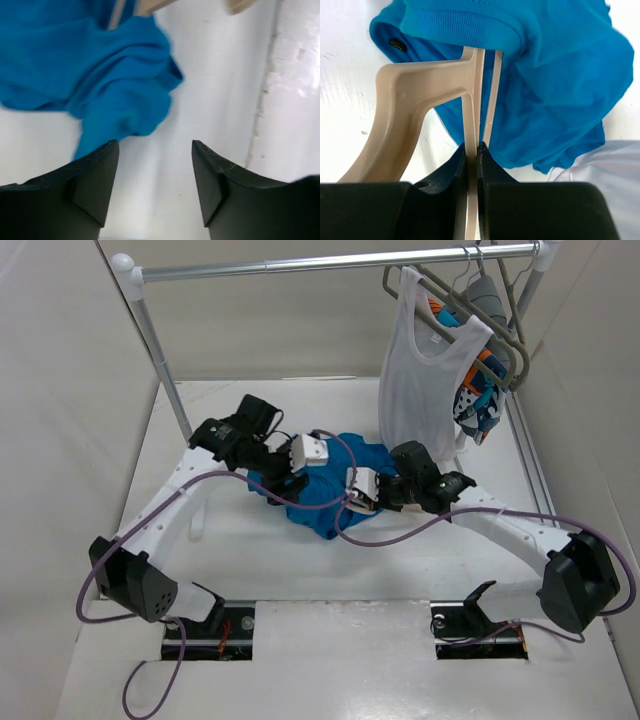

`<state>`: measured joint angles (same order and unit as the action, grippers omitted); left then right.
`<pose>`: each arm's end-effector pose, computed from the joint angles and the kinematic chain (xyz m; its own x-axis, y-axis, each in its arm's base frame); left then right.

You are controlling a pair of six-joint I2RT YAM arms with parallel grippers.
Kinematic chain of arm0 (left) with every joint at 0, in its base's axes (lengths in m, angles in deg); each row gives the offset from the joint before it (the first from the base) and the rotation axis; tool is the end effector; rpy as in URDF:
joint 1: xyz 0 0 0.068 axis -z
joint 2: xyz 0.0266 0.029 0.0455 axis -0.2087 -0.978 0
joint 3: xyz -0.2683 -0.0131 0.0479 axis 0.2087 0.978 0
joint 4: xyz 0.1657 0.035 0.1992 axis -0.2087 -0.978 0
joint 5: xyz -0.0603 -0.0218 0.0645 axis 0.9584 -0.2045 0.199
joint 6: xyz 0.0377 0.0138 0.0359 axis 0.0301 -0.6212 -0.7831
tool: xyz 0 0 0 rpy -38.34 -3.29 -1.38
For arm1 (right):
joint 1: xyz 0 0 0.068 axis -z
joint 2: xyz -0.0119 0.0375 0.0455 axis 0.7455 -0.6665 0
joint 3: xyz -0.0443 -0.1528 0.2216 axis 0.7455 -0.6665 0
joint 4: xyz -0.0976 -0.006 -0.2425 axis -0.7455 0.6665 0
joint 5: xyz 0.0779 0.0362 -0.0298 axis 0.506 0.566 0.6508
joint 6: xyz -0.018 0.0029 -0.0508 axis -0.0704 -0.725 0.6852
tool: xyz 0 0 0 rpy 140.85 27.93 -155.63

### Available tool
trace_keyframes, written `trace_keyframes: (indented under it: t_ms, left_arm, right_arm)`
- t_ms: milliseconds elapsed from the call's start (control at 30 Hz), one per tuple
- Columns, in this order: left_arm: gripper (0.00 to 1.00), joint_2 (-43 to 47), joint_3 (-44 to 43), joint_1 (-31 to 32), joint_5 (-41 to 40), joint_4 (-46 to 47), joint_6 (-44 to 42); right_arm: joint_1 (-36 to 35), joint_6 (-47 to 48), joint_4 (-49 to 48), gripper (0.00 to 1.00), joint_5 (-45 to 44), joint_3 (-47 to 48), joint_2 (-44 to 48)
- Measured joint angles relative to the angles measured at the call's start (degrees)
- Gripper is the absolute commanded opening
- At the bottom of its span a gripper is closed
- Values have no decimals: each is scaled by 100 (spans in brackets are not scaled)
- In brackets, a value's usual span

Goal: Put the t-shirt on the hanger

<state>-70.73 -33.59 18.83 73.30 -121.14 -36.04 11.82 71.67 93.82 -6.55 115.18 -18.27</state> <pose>0.2290 -0.1614 0.3539 0.0581 0.6779 -0.7328 0.9955 0.0155 0.0932 0.2160 0.1734 0.2512 0.1677 -0.7545 -0.6345 -0.9278 0.0968 -0.3602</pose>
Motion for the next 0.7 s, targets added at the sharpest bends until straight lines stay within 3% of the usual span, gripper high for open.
trace_keyframes:
  t_ms: [67,100,200,400,600,700]
  left_arm:
    - [69,188,90,-337,-24,181,13]
    - [99,315,151,-516,-68,323,26]
    - [100,752,455,-778,-328,925,-31]
    - [100,1355,1416,-201,-494,1875,-448]
    - [100,723,1530,-133,-656,2249,-848]
    - [91,273,1532,-136,-750,2277,-1060]
  right_arm:
    - [0,83,-39,0,68,-20,0]
    - [0,122,-63,0,105,-24,0]
    - [-9,232,-122,0,170,-63,37]
    - [-87,400,-125,0,234,-70,251]
    - [-160,494,-114,0,308,13,299]
    - [-240,568,-90,0,306,118,299]
